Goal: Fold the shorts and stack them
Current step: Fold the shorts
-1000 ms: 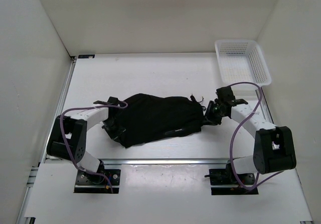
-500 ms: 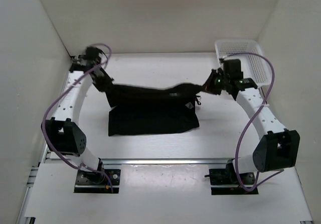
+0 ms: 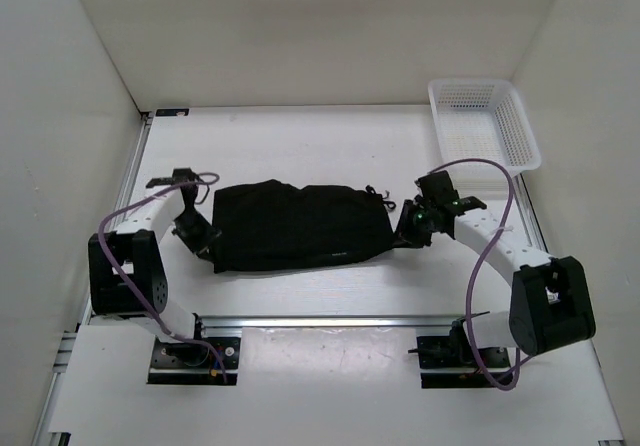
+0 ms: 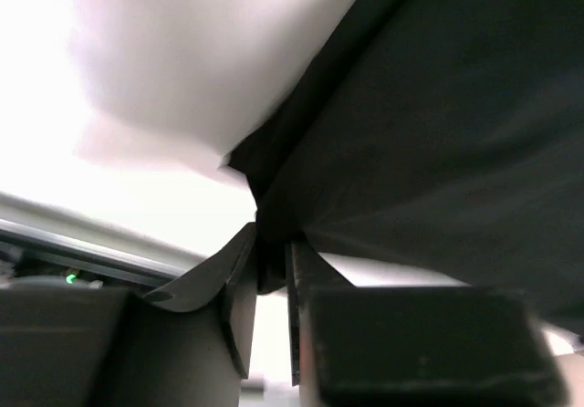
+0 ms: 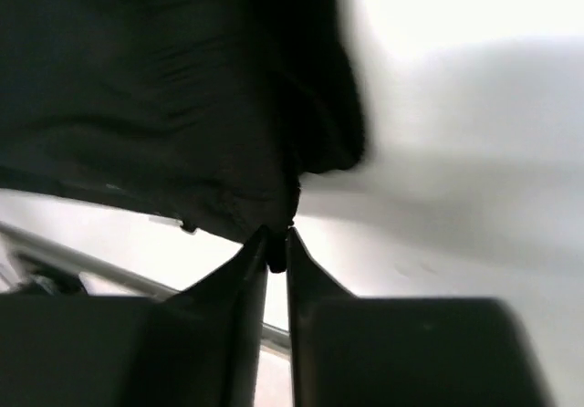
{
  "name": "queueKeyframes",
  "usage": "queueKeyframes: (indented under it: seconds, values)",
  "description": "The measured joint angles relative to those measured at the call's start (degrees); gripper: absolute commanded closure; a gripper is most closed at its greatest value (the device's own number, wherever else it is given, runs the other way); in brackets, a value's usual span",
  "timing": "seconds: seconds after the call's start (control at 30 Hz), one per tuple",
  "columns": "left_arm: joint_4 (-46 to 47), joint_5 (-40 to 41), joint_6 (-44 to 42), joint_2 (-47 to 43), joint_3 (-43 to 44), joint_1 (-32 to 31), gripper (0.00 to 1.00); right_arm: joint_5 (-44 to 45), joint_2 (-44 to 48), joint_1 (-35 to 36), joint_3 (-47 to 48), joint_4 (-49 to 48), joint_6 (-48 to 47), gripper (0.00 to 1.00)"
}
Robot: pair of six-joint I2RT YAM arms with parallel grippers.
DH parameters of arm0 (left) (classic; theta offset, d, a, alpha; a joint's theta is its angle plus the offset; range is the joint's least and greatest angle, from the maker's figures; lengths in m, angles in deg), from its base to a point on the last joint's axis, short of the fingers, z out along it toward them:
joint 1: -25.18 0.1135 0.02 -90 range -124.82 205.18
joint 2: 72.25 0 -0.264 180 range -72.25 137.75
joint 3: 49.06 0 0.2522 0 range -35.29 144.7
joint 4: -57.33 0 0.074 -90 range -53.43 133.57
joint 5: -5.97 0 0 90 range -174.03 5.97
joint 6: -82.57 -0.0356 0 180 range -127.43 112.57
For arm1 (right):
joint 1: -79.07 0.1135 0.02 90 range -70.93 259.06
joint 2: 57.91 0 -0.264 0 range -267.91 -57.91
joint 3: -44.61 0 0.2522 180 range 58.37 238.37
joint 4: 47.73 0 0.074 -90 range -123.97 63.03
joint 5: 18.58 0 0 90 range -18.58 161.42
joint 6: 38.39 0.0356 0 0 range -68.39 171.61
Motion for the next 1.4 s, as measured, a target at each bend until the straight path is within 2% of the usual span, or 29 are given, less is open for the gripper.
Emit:
queueKeyframes:
  seconds: [0.03, 0.07, 0.1, 0.13, 0.17, 0.2, 0.33, 0.6, 0.7, 0.77, 0.8, 0.83, 0.9, 0.93, 0.97, 1.13, 1.17, 1.2, 1.23, 1.27, 1.33, 1.4]
  values:
    - [0.9, -0.8, 0.1, -0.5, -3.8, 0.0, 0.67, 0.7, -0.2, 0.0, -1.8, 0.5, 0.0, 0.61]
    - [1.0, -1.6, 0.3, -1.4, -7.6, 0.0, 0.5, 1.4, -0.6, -0.2, -3.0, 0.9, -0.1, 0.39]
    - [1.2, -2.2, 0.5, -2.3, -10.1, 0.0, 0.34, 2.0, -1.2, -0.5, -3.3, 1.0, 0.2, 0.29]
    - [1.3, -2.7, 0.7, -3.3, -11.9, -0.1, 0.18, 2.4, -1.6, -0.7, -3.3, 0.7, 0.2, 0.23]
    - [1.4, -3.0, 1.1, -4.3, -13.0, -0.5, 0.14, 2.6, -1.9, -0.9, -3.3, 0.0, 0.1, 0.14]
    - [1.6, -3.2, 1.3, -5.3, -13.3, -0.8, 0.03, 2.8, -2.1, -1.0, -3.3, -0.5, 0.3, 0.11]
    - [3.5, -3.6, 2.7, -8.0, -13.3, -2.0, 0.0, 2.4, -4.2, -1.9, -1.8, -1.6, 0.4, 0.05]
    - [7.0, -3.1, 4.7, -4.4, -14.0, -2.1, 0.0, 0.2, -7.3, -2.8, -0.9, -4.2, 2.6, 0.04]
    - [8.9, -2.9, 5.3, 0.5, -14.5, -2.1, 0.08, -1.1, -8.5, -2.8, -1.4, -6.6, 3.5, 0.08]
    - [9.8, -4.1, 5.6, 3.8, -14.3, -1.9, 0.21, -2.0, -10.2, -2.8, -2.0, -8.7, 4.2, 0.12]
    - [9.6, -4.5, 5.7, 4.2, -14.0, -1.9, 0.3, -2.3, -11.3, -2.8, -2.1, -9.6, 4.5, 0.16]
    - [9.5, -4.8, 5.8, 4.3, -13.9, -1.9, 0.47, -2.6, -12.5, -2.8, -2.2, -10.2, 4.8, 0.18]
    - [9.5, -5.3, 6.1, 4.8, -13.5, -1.9, 0.74, -4.2, -14.2, -2.8, -2.1, -11.7, 5.9, 0.19]
    - [9.6, -5.4, 6.1, 5.0, -13.2, -2.0, 0.85, -4.3, -14.4, -2.8, -2.1, -12.3, 6.1, 0.21]
    - [9.7, -5.5, 6.1, 5.3, -12.9, -2.2, 0.9, -4.4, -14.6, -2.8, -2.1, -12.8, 6.4, 0.22]
    - [9.5, -5.7, 5.7, 6.3, -11.9, -2.6, 0.9, -3.6, -14.8, -2.7, -3.0, -14.0, 8.7, 0.49]
    - [9.5, -5.7, 5.7, 6.4, -11.8, -2.6, 0.9, -3.3, -14.8, -2.7, -3.4, -14.3, 9.3, 0.49]
    - [9.5, -5.7, 5.7, 6.4, -11.8, -2.6, 0.9, -3.2, -14.8, -2.7, -3.7, -14.4, 10.0, 0.44]
    - [9.5, -5.7, 5.7, 6.4, -11.8, -2.6, 0.9, -3.2, -14.8, -2.6, -3.8, -14.3, 10.9, 0.18]
    - [9.6, -5.7, 5.7, 6.4, -11.8, -2.6, 0.9, -3.8, -14.6, -2.5, -3.8, -14.5, 12.3, 0.11]
    - [9.6, -5.7, 5.7, 6.3, -11.8, -2.6, 0.9, -2.5, -13.2, -2.0, -3.3, -15.0, 12.7, 0.06]
    - [9.6, -5.3, 5.7, 6.1, -11.8, -2.6, 0.9, -0.5, -12.2, -1.6, -3.7, -14.6, 13.2, 0.06]
